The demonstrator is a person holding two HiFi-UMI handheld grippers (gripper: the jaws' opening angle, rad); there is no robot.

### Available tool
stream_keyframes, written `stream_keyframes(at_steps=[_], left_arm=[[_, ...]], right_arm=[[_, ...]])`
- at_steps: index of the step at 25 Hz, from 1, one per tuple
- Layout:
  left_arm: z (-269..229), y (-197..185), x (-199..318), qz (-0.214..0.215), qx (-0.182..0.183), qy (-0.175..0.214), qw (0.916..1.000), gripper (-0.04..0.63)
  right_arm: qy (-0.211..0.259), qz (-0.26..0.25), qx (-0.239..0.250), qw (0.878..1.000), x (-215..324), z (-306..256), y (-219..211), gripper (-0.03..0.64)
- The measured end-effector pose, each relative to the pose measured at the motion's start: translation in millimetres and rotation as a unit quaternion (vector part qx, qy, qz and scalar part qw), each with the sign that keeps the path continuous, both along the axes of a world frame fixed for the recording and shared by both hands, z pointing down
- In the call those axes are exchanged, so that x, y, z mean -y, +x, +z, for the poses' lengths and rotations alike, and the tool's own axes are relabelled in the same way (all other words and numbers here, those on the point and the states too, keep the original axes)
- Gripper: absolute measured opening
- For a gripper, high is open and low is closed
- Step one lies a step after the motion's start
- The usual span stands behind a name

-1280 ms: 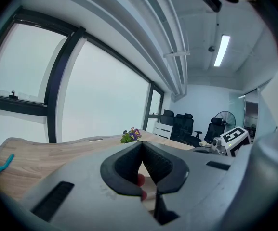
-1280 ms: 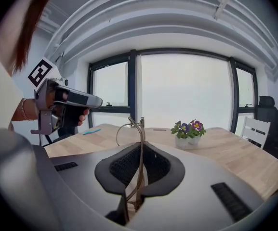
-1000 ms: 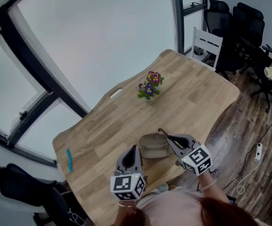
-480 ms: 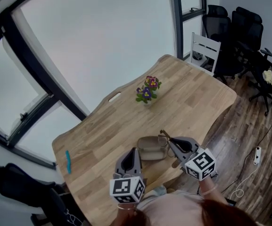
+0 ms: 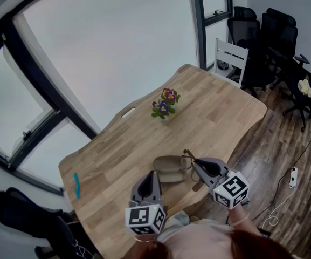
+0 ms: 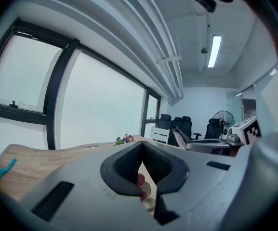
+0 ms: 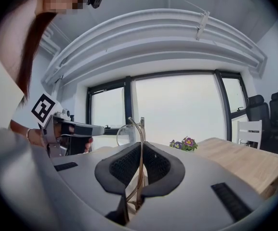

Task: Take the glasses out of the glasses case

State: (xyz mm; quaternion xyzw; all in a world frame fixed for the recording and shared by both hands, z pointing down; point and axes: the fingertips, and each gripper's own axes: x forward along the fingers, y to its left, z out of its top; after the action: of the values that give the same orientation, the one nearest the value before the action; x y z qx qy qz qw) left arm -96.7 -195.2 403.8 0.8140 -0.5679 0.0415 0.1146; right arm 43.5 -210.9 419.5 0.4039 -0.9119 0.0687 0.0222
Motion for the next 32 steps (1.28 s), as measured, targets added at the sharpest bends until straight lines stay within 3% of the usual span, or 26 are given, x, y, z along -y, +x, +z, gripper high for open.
stream_keyframes(at_steps=[32], left_arm=[[-14, 31, -25, -0.011, 0.011, 0.017, 0.9997, 0.000]], right_arm=[[0.026, -0.009, 0.042, 0.999, -25, -19, 26, 0.012]])
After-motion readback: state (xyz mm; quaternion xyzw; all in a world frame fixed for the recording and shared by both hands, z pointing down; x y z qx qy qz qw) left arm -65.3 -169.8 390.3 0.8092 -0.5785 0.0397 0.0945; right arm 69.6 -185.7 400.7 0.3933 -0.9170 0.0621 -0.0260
